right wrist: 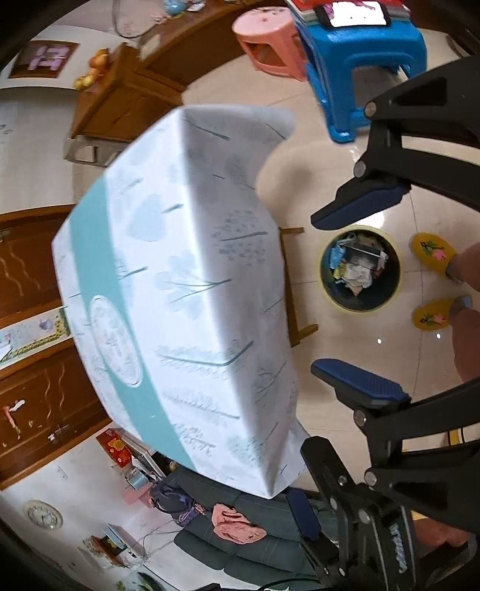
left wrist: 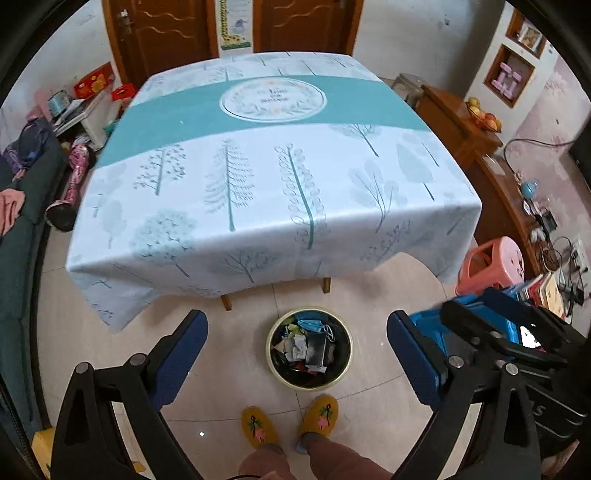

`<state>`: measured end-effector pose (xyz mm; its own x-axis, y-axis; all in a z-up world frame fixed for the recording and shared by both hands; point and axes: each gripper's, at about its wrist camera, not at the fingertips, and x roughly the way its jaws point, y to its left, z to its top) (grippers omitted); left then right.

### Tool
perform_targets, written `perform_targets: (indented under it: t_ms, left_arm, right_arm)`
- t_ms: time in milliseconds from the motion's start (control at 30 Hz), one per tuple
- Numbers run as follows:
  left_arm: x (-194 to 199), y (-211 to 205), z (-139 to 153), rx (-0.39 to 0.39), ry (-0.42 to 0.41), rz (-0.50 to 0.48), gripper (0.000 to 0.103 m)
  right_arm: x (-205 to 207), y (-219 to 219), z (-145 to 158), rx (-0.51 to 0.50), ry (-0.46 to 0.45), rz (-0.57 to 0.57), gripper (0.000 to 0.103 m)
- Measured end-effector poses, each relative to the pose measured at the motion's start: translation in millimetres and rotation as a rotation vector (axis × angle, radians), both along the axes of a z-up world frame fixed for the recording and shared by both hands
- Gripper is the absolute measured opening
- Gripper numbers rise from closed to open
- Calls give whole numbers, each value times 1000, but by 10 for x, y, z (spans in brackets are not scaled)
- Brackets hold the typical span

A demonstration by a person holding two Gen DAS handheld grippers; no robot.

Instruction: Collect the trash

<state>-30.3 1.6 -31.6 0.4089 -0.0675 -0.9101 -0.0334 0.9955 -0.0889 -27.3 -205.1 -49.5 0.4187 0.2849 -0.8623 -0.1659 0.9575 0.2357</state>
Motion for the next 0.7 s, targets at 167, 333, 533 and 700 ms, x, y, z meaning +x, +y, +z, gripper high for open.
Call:
perform_targets:
  t_ms: [167, 333, 533, 700]
  left_arm:
    - [-10, 15, 259, 33, -56, 47, 97]
    - [-35, 48, 503, 50, -121, 92, 97]
    - [-53, 25, 741, 94, -183, 101, 97]
    - [-90, 14, 869, 116, -218, 116, 97]
  right_arm:
    - [23, -24, 229, 6, -18, 0, 73]
    - [4, 18, 449, 5, -62, 33, 73]
    - [28, 73, 701, 9, -119, 65, 73]
    - [30, 106, 855, 6, -164, 74, 73]
